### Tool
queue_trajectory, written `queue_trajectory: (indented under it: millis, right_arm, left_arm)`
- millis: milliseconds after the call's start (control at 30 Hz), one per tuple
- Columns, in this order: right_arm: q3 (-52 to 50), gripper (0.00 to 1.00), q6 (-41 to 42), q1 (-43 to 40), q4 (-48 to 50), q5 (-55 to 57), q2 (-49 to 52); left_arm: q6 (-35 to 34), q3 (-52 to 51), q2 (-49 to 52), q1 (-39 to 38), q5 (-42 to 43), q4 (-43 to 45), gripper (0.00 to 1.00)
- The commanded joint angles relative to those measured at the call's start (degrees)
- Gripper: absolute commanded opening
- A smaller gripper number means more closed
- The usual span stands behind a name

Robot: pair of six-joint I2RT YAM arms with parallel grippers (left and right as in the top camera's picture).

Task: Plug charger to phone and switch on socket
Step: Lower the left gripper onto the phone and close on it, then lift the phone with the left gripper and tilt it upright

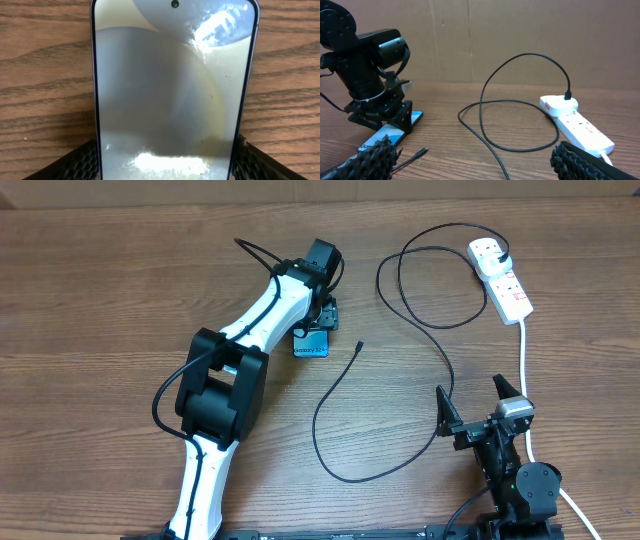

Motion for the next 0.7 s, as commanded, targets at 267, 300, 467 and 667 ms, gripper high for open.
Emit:
queue_trajectory:
  millis: [267, 300, 467, 667]
  right_arm:
    - [-0.6, 1.00, -0.1, 0.3, 0.2, 0.4, -0.7]
    - [-0.6, 1.00, -0.1, 0.3, 0.2, 0.4, -0.7]
    - [-0.6, 1.00, -0.1, 0.3, 0.2, 0.4, -0.7]
    - [-0.6, 1.00, -0.1, 0.3, 0.2, 0.4, -0.7]
  left_arm:
    - [0.0, -1.9, 1.5, 0.4, 4.8, -1.3, 0.68]
    - [0.0, -1.9, 1.5, 0.4, 4.8, -1.3, 0.67]
    - [0.0, -1.7, 1.5, 0.4, 4.8, -2.1, 0.68]
    - [0.0, 0.4, 1.4, 0.4, 4.9, -5.1, 0.68]
